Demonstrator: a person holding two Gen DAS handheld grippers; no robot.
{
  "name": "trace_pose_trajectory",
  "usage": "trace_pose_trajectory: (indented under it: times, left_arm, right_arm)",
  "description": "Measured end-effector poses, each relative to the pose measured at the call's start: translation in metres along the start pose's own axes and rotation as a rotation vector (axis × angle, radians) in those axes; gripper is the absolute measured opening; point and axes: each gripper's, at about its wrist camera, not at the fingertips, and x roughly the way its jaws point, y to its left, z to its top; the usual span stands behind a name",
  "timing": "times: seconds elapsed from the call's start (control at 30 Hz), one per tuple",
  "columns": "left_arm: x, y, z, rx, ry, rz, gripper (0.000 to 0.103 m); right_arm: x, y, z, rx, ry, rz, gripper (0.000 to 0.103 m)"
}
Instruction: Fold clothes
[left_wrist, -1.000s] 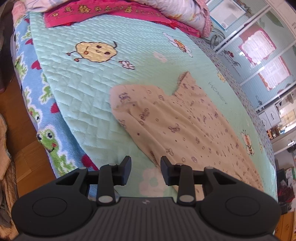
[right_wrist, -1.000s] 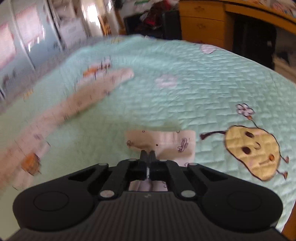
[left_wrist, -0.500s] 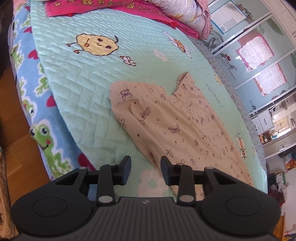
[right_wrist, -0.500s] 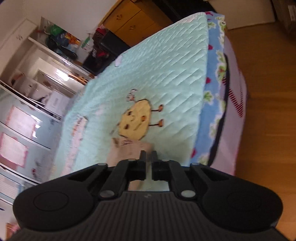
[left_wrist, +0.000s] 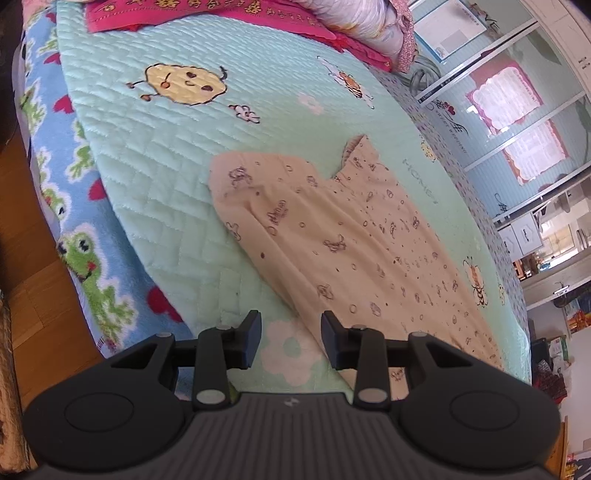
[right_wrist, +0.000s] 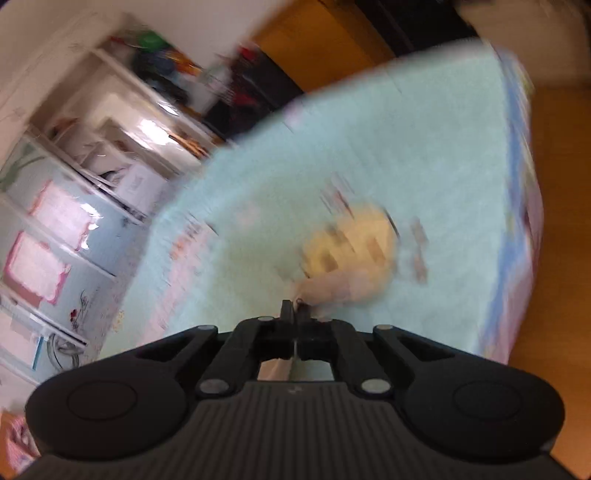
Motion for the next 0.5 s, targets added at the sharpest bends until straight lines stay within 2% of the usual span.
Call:
trace_pose_trajectory:
  times: [0.03, 0.07, 0.1, 0.13, 0.2, 0.3, 0.37, 0.5]
  left_arm:
    - [0.001, 0.002, -0.001, -0.004, 0.002, 0.002, 0.038]
    - [0.003, 0.003, -0.002, -0.007, 0.005, 0.007, 0.038]
    - [0.005, 0.002, -0.002, 0.000, 0.007, 0.012, 0.038]
    - [0.006, 0.002, -0.002, 0.006, 0.009, 0.017, 0.038]
    - [0.009, -0.001, -0.002, 0.021, 0.013, 0.025, 0.038]
    - [0.010, -0.005, 0.000, 0.038, 0.013, 0.033, 0.039]
    - [0.010, -0.006, 0.000, 0.037, 0.011, 0.039, 0.039]
    - [0.008, -0.008, -0.004, 0.042, 0.008, 0.051, 0.039]
  right_arm:
    - [-0.001, 0.004, 0.003, -0.050, 0.017, -0.032, 0.003]
    - [-0.002, 0.008, 0.006, -0.100, 0.035, -0.064, 0.008]
    - [-0.004, 0.011, 0.008, -0.145, 0.049, -0.103, 0.019]
    - [-0.004, 0.009, 0.008, -0.175, 0.055, -0.169, 0.024]
    - [-0.013, 0.000, 0.008, -0.212, 0.021, -0.254, 0.028]
    - [-0.031, -0.004, 0.011, -0.263, -0.067, -0.203, 0.028]
    - [-0.024, 0.005, 0.016, -0.350, -0.061, -0.131, 0.029]
    - [0.018, 0.012, 0.028, -0.470, 0.090, -0.047, 0.029]
